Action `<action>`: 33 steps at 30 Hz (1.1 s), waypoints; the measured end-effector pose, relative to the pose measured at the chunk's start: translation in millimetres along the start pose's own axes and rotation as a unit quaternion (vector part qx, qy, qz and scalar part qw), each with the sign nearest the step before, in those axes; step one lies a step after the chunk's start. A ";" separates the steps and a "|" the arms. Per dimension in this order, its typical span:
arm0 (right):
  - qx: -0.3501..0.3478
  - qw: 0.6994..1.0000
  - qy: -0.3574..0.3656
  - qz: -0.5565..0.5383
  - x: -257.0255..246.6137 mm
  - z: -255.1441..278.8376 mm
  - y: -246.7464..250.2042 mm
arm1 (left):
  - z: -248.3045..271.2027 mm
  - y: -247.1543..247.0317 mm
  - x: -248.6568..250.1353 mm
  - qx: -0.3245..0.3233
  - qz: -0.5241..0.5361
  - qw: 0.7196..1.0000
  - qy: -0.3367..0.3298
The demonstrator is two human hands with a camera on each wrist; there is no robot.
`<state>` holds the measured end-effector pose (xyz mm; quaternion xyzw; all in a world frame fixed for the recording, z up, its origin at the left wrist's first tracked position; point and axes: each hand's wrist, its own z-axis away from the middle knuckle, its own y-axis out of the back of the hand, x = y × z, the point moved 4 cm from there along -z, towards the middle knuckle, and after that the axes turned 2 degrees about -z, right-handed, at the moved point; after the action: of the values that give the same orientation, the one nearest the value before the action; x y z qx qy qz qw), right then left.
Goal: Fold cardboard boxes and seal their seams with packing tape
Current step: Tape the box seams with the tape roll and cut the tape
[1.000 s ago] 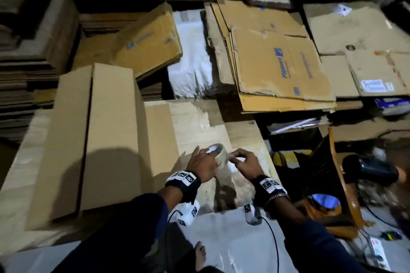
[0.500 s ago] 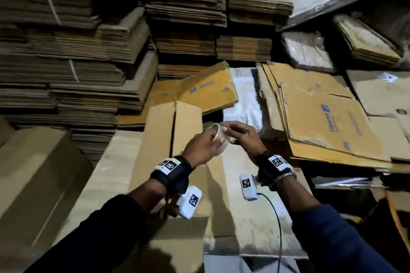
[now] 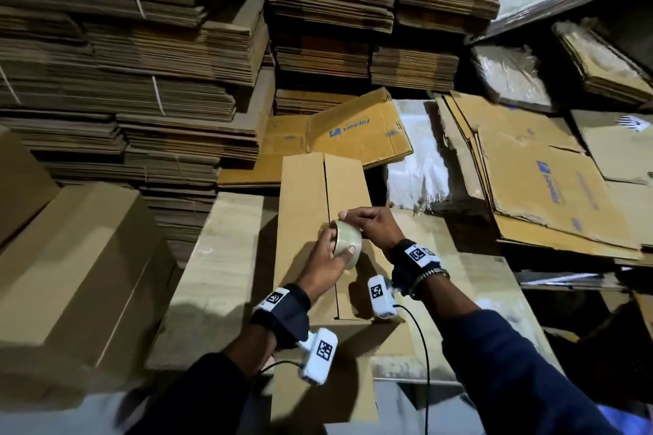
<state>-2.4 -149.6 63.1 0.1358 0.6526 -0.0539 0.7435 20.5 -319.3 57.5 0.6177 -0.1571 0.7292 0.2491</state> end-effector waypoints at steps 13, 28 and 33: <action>-0.104 0.961 -0.009 0.256 19.7 -84.4 -9.3 | -43.0 24.8 -35.7 0.105 -0.033 0.994 -0.011; -0.092 0.931 0.038 0.352 12.8 -257.2 4.9 | -130.0 41.3 -24.6 0.118 -0.039 0.992 0.006; -0.049 0.934 0.028 0.352 -4.5 -316.7 15.6 | -160.8 44.9 -21.9 0.127 -0.027 0.991 -0.011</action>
<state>-301.7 -48.9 34.4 0.3216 0.5856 0.2476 0.7017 -134.3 -273.7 9.5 0.6565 -0.0489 0.7293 0.1861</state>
